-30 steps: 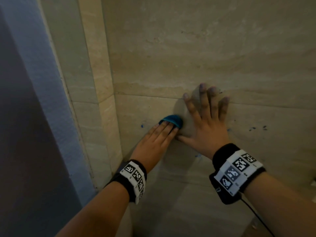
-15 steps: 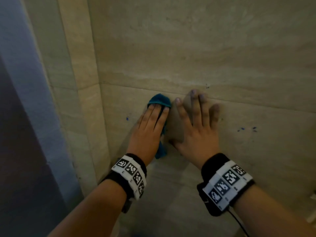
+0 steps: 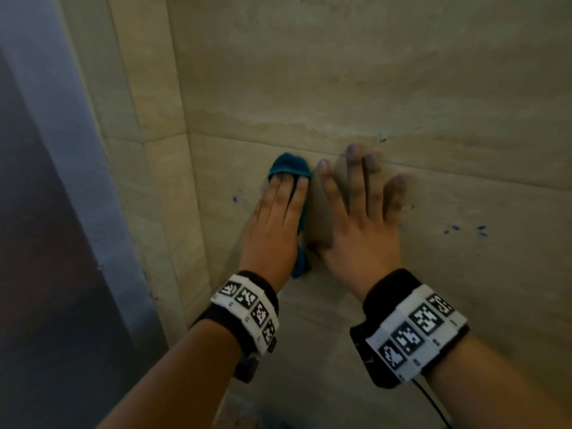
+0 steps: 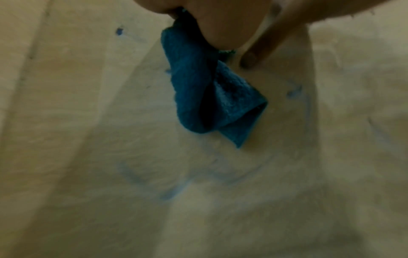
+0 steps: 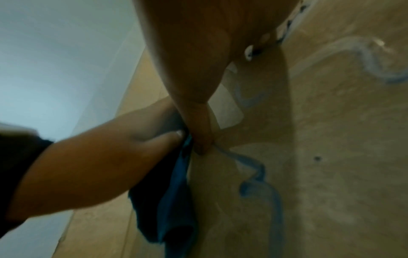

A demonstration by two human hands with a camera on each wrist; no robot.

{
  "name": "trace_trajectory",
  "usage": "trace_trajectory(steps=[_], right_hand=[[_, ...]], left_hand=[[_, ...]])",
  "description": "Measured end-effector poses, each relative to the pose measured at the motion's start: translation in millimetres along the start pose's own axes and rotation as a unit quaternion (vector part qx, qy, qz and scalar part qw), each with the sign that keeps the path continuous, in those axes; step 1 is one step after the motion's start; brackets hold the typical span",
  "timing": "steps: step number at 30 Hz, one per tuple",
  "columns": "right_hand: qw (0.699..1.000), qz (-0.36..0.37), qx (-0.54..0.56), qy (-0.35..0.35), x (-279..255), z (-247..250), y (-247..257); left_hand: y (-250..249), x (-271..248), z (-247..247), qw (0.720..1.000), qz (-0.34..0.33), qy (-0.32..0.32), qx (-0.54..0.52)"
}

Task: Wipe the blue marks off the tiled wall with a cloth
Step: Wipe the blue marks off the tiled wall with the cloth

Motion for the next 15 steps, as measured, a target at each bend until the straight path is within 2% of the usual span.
trace_trajectory(steps=[4, 7, 10, 15], right_hand=[[1.000, -0.013, -0.014, -0.016, -1.6, -0.7, 6.7], [0.999, -0.019, -0.037, -0.023, -2.4, -2.5, 8.8], [0.998, -0.028, -0.049, -0.016, -1.6, -2.2, 10.5], [0.996, -0.052, -0.069, 0.005, -1.6, -1.4, 15.2]], left_hand=[[10.5, -21.8, -7.7, 0.996, -0.088, 0.026, 0.023], [25.0, -26.4, -9.6, 0.990, -0.136, 0.017, 0.030], [32.1, -25.9, -9.7, 0.988, -0.155, 0.009, 0.020], [49.9, -40.8, -9.7, 0.991, -0.133, 0.015, 0.024]])
Point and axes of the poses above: each hand's wrist, its own x-axis towards the middle knuckle, its own z-axis out of the back of the hand, y = z × x, the point moved 1 cm from there along x, towards the middle knuckle, and after that the axes turned 15 degrees about -z, right-handed, at the moved point
